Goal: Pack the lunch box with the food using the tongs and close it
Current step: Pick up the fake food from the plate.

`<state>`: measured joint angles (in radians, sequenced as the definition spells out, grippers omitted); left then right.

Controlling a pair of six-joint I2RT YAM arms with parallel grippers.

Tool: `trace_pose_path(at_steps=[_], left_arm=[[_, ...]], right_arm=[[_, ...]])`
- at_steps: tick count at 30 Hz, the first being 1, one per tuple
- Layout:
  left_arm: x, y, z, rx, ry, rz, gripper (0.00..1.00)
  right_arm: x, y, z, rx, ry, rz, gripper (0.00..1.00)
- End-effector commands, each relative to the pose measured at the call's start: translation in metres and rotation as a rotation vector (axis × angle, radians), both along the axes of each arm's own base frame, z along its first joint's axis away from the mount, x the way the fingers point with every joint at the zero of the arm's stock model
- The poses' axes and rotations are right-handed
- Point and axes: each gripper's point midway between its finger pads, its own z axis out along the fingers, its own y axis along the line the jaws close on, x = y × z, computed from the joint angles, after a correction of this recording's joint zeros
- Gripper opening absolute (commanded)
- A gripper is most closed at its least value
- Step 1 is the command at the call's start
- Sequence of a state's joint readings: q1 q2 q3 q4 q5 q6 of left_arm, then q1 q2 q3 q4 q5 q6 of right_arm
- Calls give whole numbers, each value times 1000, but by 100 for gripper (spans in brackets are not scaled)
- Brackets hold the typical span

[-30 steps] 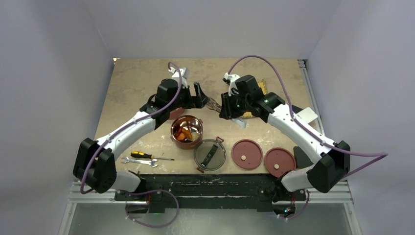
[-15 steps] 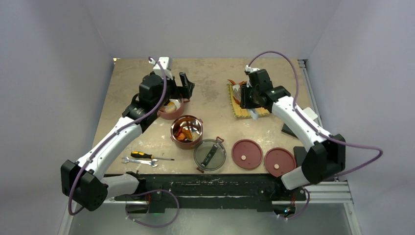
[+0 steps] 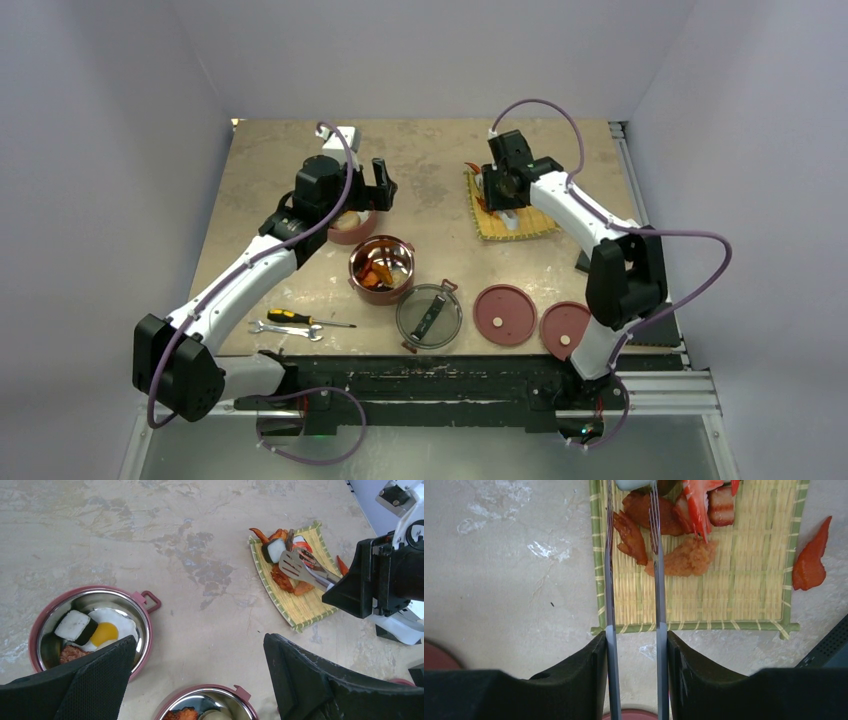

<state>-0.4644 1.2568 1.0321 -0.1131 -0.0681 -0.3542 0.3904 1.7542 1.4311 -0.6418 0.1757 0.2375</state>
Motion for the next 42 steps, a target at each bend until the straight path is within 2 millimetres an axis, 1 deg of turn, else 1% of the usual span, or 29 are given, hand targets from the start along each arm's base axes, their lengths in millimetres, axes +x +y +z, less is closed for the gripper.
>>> trace_pose_path(at_steps=[1, 6, 20, 36, 39, 41, 42], left_arm=[[2, 4, 18, -9, -56, 4, 99], [2, 3, 17, -9, -52, -1, 99], [2, -1, 12, -11, -37, -15, 99], [2, -3, 12, -17, -33, -22, 99], [2, -3, 12, -17, -34, -22, 99], [2, -3, 12, -17, -33, -22, 99], [2, -3, 11, -17, -31, -23, 99]], right_arm=[[27, -1, 29, 0, -103, -21, 45], [30, -1, 19, -14, -83, -26, 45], [37, -15, 7, -62, -67, -68, 45], [42, -19, 10, -55, -71, -79, 45], [43, -16, 10, -39, -75, -72, 45], [45, -14, 10, -36, -78, -46, 55], [45, -12, 10, -31, -79, -39, 55]])
